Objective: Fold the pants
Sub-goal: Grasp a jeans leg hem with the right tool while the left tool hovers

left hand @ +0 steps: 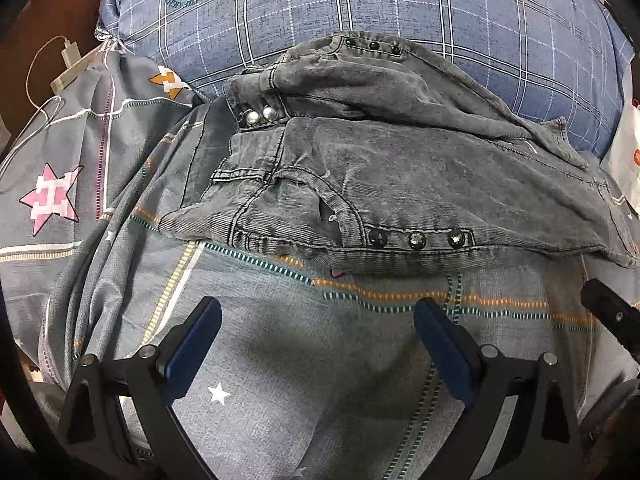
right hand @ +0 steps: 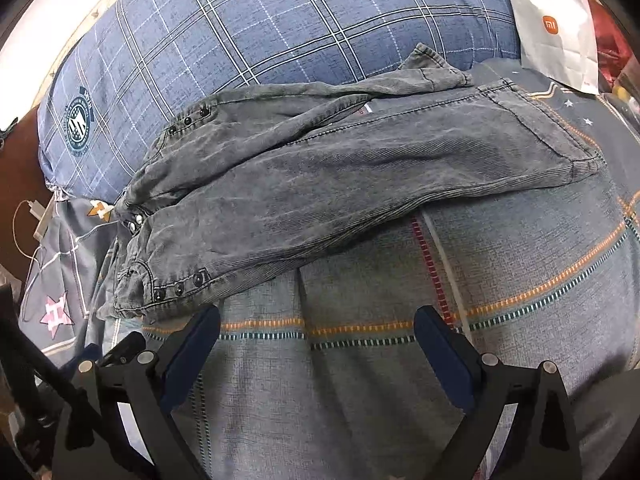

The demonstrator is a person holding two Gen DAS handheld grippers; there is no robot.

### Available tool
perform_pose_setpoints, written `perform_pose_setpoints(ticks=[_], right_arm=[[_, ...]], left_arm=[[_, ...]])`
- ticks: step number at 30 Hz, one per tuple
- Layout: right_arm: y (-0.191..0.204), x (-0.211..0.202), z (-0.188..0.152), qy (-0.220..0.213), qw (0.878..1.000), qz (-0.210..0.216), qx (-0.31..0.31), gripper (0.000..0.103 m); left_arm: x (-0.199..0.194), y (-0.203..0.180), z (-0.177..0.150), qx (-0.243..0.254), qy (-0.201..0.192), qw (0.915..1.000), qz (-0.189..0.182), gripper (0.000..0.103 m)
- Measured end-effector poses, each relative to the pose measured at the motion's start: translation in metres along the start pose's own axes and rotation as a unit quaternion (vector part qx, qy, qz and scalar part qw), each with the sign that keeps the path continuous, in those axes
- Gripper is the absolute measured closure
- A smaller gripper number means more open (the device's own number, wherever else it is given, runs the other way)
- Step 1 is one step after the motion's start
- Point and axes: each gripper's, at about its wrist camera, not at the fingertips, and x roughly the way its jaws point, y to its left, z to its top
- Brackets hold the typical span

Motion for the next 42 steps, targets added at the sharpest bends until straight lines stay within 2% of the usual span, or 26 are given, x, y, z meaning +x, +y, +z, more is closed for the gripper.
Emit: perform_pose_setpoints(ticks=[8,11,14,16,18,23,26,28,29,31,33,35,36,39,42], right_arm=[[0.007,-0.025,0.002,-0.033,0.999,0.030,-0.007,0.003],[0.000,-0.037,0.014,-0.016,0.998,0.060,0.014,0.012],[-0.015,-0.046,0.044,0.012,0.996,0.076,0.049,0.012],[-0.027,-0.050,0.075,0.018,0.993,0.089,0.075,0.012],[-0.037,-0.046,0.111,0.017,0.993,0.075,0.089,0.010],[-0.063,-0.001,0.194,0.015,0.993,0.046,0.106,0.008],[-0.088,0.036,0.219,-0.010,0.990,0.038,0.133,0.008],[-0.103,0.065,0.230,0.004,0.989,0.019,0.149,0.012],[-0.109,0.079,0.235,0.011,0.987,0.022,0.158,0.015],[-0.125,0.108,0.251,0.027,0.981,0.034,0.190,0.022],[-0.139,0.127,0.259,0.034,0.974,0.025,0.224,0.024],[-0.150,0.139,0.259,0.042,0.965,0.011,0.260,0.031],[-0.151,0.141,0.257,0.035,0.963,0.014,0.266,0.032],[-0.140,0.143,0.263,0.029,0.970,-0.006,0.240,0.032],[-0.140,0.151,0.270,0.007,0.974,-0.008,0.226,0.032]], left_arm=[[-0.030,-0.002,-0.001,0.000,-0.049,0.9986,-0.022,0.006],[-0.045,-0.003,0.011,-0.006,-0.045,0.9978,-0.048,0.006],[-0.062,-0.007,0.035,-0.012,-0.043,0.9955,-0.083,0.006],[-0.071,-0.015,0.056,-0.007,-0.062,0.9931,-0.100,0.006],[-0.068,-0.027,0.083,0.005,-0.062,0.9914,-0.116,0.006],[-0.039,-0.044,0.143,-0.014,-0.052,0.9898,-0.132,0.006],[-0.013,-0.047,0.148,-0.009,-0.057,0.9890,-0.137,0.006],[0.006,-0.040,0.139,-0.025,-0.057,0.9901,-0.126,0.006],[0.020,-0.037,0.137,-0.036,-0.034,0.9918,-0.117,0.006],[0.033,-0.032,0.138,-0.041,-0.016,0.9913,-0.124,0.006],[0.039,-0.026,0.139,-0.049,-0.008,0.9922,-0.114,0.006],[0.040,-0.022,0.138,-0.054,0.000,0.9910,-0.122,0.006],[0.040,-0.020,0.137,-0.057,0.002,0.9907,-0.123,0.006],[0.037,-0.020,0.136,-0.054,-0.003,0.9910,-0.123,0.006],[0.035,-0.025,0.136,-0.046,-0.004,0.9905,-0.130,0.006]])
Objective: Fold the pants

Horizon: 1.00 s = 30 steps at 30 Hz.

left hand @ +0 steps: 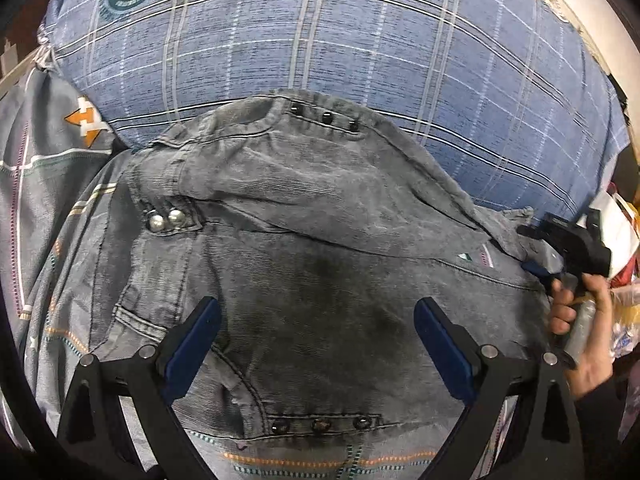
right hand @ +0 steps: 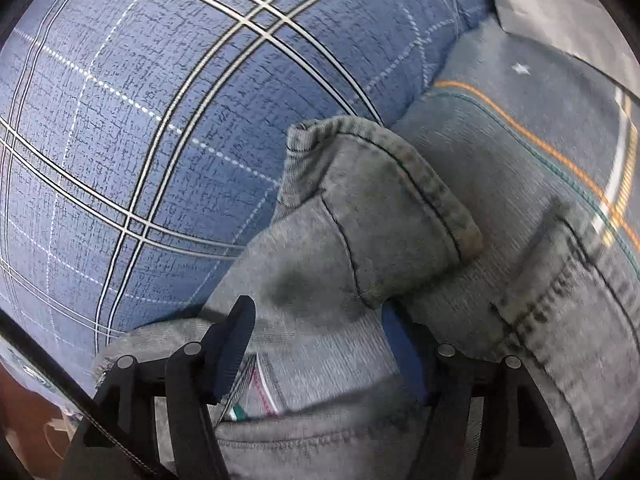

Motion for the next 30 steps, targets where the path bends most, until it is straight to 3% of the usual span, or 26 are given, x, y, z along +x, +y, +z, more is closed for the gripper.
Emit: perform_pose_setpoints(ticks=[1,3,4,5,12,16,21,25,30], right_arm=[[0.002,0.004,0.004,-0.008,1.000,-0.003,-0.014,0.033],[0.007,0.009,0.009,-0.011,0.998,-0.047,-0.044,0.063],[0.006,0.010,0.010,-0.007,0.998,-0.050,-0.046,0.089],[0.002,0.008,0.012,-0.005,0.999,-0.027,-0.032,0.095],[0.017,-0.060,0.021,-0.056,0.996,0.048,-0.045,0.098],[0.006,-0.097,-0.007,-0.050,0.995,0.077,-0.029,0.098],[-0.036,-0.070,-0.022,0.039,0.992,0.108,0.056,0.098],[-0.041,-0.066,-0.021,0.050,0.991,0.114,0.058,0.098],[-0.055,-0.070,-0.020,0.066,0.988,0.120,0.072,0.098]], left_arm=[[0.000,-0.004,-0.002,0.007,-0.001,1.0000,0.002,0.006],[0.000,-0.008,-0.005,0.018,-0.004,0.9998,0.006,0.006],[0.000,-0.010,-0.006,0.020,-0.005,0.9998,0.007,0.006],[0.000,-0.011,-0.007,0.021,-0.008,0.9997,0.006,0.006],[-0.005,-0.019,-0.012,0.027,-0.011,0.9995,-0.011,0.006],[-0.005,-0.029,-0.008,0.026,0.009,0.9987,-0.043,0.006],[0.025,-0.065,0.010,0.012,0.075,0.9944,-0.073,0.006],[0.060,-0.106,0.041,-0.014,0.115,0.9894,-0.088,0.006],[0.107,-0.145,0.074,-0.043,0.135,0.9881,-0.060,0.006]])
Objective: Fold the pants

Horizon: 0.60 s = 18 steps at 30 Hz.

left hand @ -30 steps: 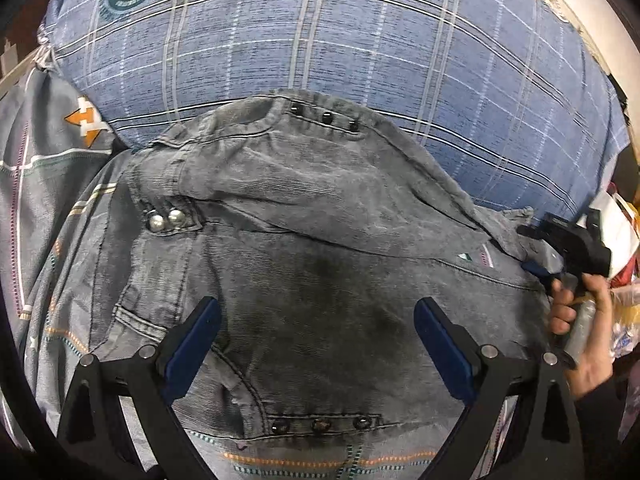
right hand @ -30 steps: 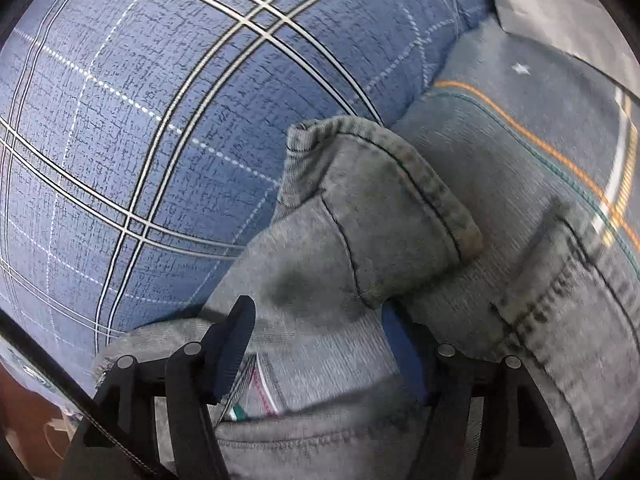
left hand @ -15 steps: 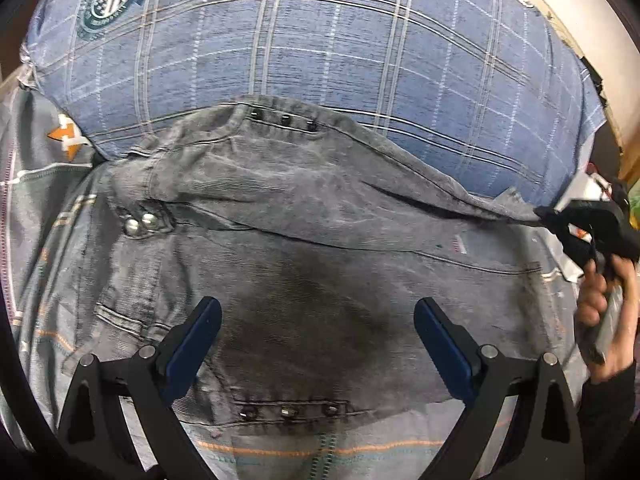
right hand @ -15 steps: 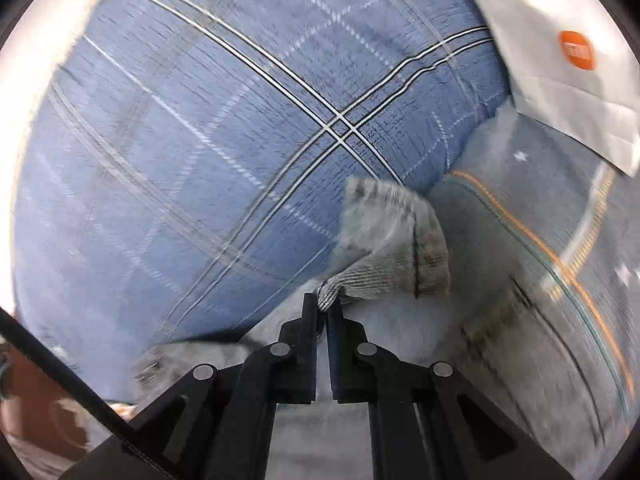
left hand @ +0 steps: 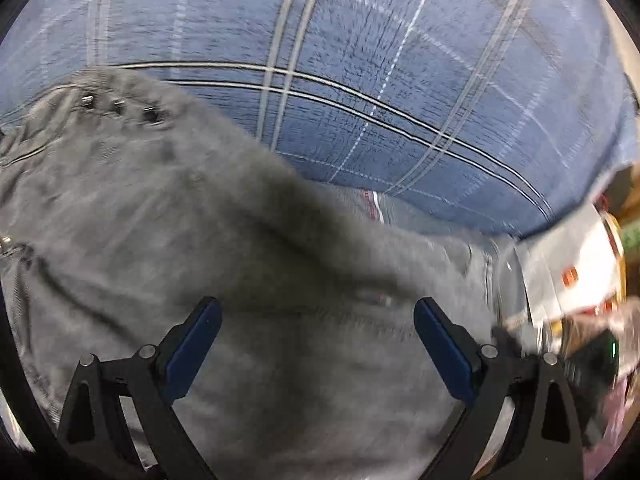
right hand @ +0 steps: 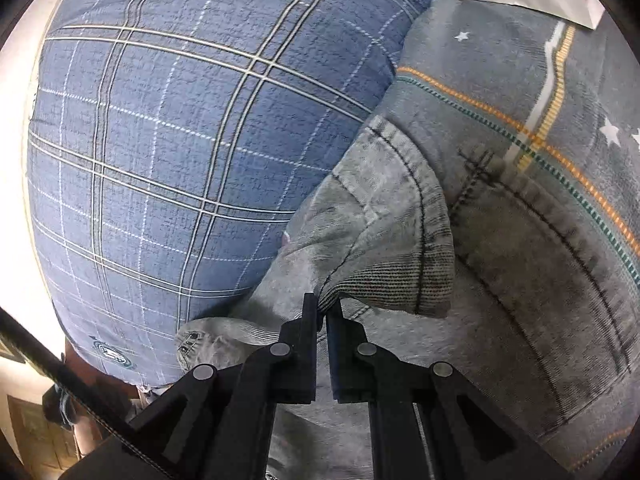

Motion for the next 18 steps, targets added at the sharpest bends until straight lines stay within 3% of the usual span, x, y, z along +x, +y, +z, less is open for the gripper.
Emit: perform_pose_setpoints(ticks=[4,5,7,8,9,10,13,15,18], right_arm=[[-0.004,0.007,0.000,0.011,1.000,0.012,0.014,0.098],[-0.002,0.006,0.000,0.013,1.000,0.016,0.013,0.098],[0.002,0.003,0.000,0.010,1.000,0.018,0.004,0.098],[0.003,0.000,0.001,0.009,1.000,0.019,0.001,0.098],[0.002,-0.001,0.003,0.008,1.000,0.020,0.000,0.098],[0.001,-0.002,0.004,0.008,1.000,0.023,0.003,0.098],[-0.010,0.000,0.011,0.022,0.998,0.050,0.023,0.098],[-0.015,-0.002,0.015,0.027,0.996,0.074,0.033,0.098],[-0.003,-0.028,0.018,-0.002,0.995,0.096,0.003,0.098]], left_arm=[[0.023,-0.011,0.019,-0.054,0.022,0.9983,0.005,0.013],[0.025,-0.012,0.022,-0.072,0.018,0.9972,0.001,0.013],[0.028,-0.018,0.027,-0.086,0.002,0.9958,0.029,0.014],[0.034,-0.020,0.029,-0.088,0.004,0.9946,0.056,0.027],[0.043,-0.019,0.032,-0.092,0.015,0.9927,0.076,0.068],[0.050,-0.016,0.034,-0.103,0.032,0.9909,0.082,0.099],[0.041,-0.006,0.034,-0.138,0.016,0.9893,0.044,0.100],[0.013,-0.014,0.027,-0.123,-0.028,0.9915,0.030,0.100],[-0.028,-0.030,0.005,-0.095,-0.071,0.9929,-0.003,0.100]])
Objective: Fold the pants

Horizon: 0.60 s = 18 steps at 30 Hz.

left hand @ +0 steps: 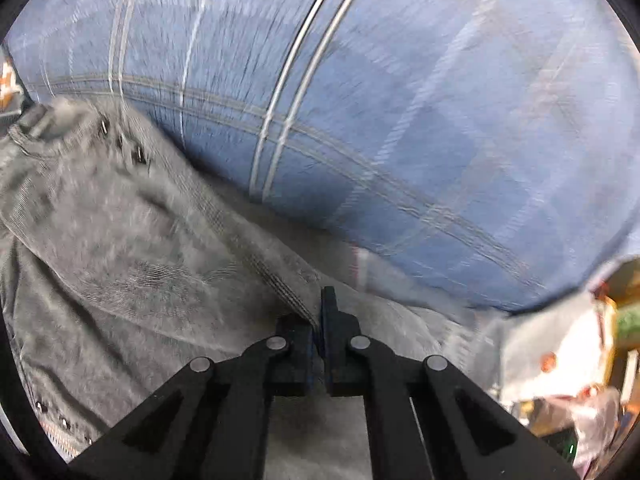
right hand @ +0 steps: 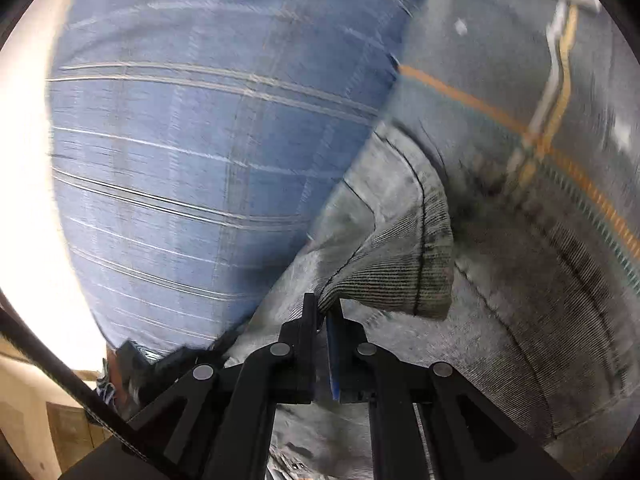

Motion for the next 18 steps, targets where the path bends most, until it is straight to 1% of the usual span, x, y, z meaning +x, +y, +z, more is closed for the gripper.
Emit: perform_pose_setpoints(ticks=[1,2,3,5,6,7,10,12,13,14,15,16,18], right_arm=[[0.009,-0.011,0.000,-0.012,1.000,0.009,-0.022,0.098],[0.014,-0.019,-0.002,-0.019,0.999,0.014,-0.035,0.098],[0.018,-0.028,-0.004,-0.025,0.998,0.015,-0.047,0.098],[0.022,-0.043,-0.014,-0.036,0.997,0.006,-0.066,0.098],[0.019,-0.048,-0.022,-0.043,0.997,-0.006,-0.067,0.098],[0.014,-0.052,-0.030,-0.047,0.997,-0.016,-0.067,0.098],[-0.015,-0.059,-0.057,-0.042,0.997,-0.054,-0.042,0.097],[-0.046,-0.056,-0.070,-0.024,0.997,-0.074,0.007,0.097],[-0.059,-0.056,-0.075,-0.016,0.997,-0.074,0.029,0.097],[-0.063,-0.058,-0.077,-0.015,0.997,-0.070,0.037,0.097],[-0.064,-0.063,-0.078,-0.021,0.997,-0.060,0.036,0.097],[-0.058,-0.071,-0.080,-0.033,0.998,-0.050,0.025,0.097],[-0.041,-0.085,-0.086,-0.058,0.997,-0.054,-0.012,0.097]], left_arm=[[-0.009,-0.001,-0.006,0.003,-0.004,1.0000,-0.007,0.100],[-0.023,0.000,-0.018,0.005,-0.010,0.9997,-0.023,0.100],[-0.029,-0.001,-0.023,0.007,-0.011,0.9994,-0.031,0.100],[-0.038,0.004,-0.047,0.017,0.002,0.9990,-0.041,0.100],[-0.040,0.011,-0.054,0.020,0.008,0.9988,-0.045,0.100],[-0.040,0.012,-0.065,0.029,0.017,0.9985,-0.044,0.100],[-0.028,0.016,-0.103,0.075,0.036,0.9964,-0.015,0.100],[-0.014,0.019,-0.121,0.095,0.053,0.9941,0.003,0.100],[-0.007,0.023,-0.128,0.096,0.063,0.9933,0.009,0.100],[-0.002,0.027,-0.135,0.091,0.074,0.9931,0.010,0.100],[0.002,0.030,-0.137,0.087,0.076,0.9933,0.006,0.100],[0.003,0.032,-0.142,0.085,0.075,0.9935,-0.002,0.100],[-0.007,0.034,-0.143,0.091,0.062,0.9938,-0.016,0.099]])
